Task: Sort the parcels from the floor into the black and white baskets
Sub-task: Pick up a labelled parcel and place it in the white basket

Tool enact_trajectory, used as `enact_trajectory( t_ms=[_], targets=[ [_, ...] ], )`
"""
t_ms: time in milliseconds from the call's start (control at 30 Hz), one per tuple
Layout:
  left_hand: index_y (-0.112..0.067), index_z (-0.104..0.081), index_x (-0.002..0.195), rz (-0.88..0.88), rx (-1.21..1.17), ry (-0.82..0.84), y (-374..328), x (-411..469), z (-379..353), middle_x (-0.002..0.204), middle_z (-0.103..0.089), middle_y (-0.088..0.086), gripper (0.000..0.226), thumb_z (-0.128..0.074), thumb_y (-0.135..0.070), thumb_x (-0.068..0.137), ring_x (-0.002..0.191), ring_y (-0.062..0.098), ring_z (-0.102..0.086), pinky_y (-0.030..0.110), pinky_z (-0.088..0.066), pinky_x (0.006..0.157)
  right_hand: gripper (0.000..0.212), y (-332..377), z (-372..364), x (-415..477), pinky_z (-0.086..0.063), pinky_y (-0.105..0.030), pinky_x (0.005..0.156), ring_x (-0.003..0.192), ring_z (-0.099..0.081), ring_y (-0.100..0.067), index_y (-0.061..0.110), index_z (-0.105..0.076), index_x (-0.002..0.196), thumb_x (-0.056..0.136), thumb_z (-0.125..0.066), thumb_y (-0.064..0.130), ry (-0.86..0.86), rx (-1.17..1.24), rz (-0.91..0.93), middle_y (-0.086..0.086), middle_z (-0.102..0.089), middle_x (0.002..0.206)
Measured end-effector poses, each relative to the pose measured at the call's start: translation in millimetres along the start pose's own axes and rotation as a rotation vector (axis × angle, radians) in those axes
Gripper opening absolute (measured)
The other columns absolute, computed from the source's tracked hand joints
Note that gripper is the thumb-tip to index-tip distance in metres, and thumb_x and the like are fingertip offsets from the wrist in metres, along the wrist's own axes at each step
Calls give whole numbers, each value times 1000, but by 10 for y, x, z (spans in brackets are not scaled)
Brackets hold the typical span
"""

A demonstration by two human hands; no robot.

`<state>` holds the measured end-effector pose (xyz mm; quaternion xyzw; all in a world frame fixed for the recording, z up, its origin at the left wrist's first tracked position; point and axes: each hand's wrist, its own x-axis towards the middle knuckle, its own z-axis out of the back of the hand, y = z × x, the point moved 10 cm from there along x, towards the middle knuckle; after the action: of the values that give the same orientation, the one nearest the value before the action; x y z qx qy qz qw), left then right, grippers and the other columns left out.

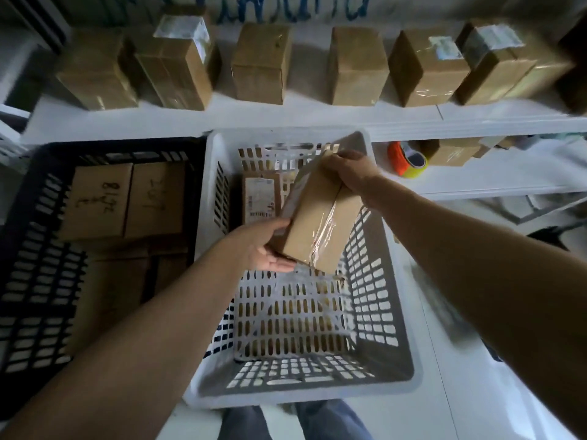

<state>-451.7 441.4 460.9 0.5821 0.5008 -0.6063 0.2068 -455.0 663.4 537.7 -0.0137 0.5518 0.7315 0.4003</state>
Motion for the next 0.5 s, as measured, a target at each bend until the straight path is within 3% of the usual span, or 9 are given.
enact_trajectory(
  t_ms=[67, 133, 233, 333, 500],
  targets=[
    [-9, -52, 103, 27, -23, 19, 85, 97, -41, 110, -58, 32, 30, -69, -21, 82, 88, 47, -63, 51, -54, 71, 35, -77, -47, 95, -54, -40, 89, 109, -54, -32, 33, -58, 111, 81, -65, 49, -25, -104, -2, -13, -54, 121],
    [-9, -50, 96, 48, -36, 42, 156, 186, -87, 110, -58, 30, 24, -68, -16, 82, 93, 46, -62, 54, -52, 78, 30, -157, -97, 172, -56, -40, 86, 110, -53, -33, 35, -55, 102, 79, -70, 45, -30, -87, -10, -14, -51, 122],
    [-12, -46, 103, 53, -103, 51, 212, 326, -137, 119, -55, 30, 37, -69, -6, 74, 102, 49, -59, 58, -50, 82, 31, -278, -193, 288, -53, -42, 90, 111, -54, -35, 34, -54, 103, 78, -72, 40, -1, -46, -28, -14, -51, 123],
    [-10, -47, 104, 80, -186, 68, 271, 435, -246, 124, -52, 34, 32, -67, -3, 80, 103, 50, -58, 58, -49, 86, 41, -357, -179, 387, -51, -43, 92, 111, -51, -35, 37, -53, 115, 78, -72, 40, -34, -102, -7, -11, -40, 128],
    [-6, -40, 132, 123, -215, 107, 396, 605, -465, 122, -54, 36, 56, -66, -5, 83, 97, 47, -62, 53, -53, 80, 60, -429, -221, 482, -49, -21, 65, 78, -46, -14, 29, -40, 137, 83, -67, 26, -27, -160, 31, -10, -31, 135]
  ],
)
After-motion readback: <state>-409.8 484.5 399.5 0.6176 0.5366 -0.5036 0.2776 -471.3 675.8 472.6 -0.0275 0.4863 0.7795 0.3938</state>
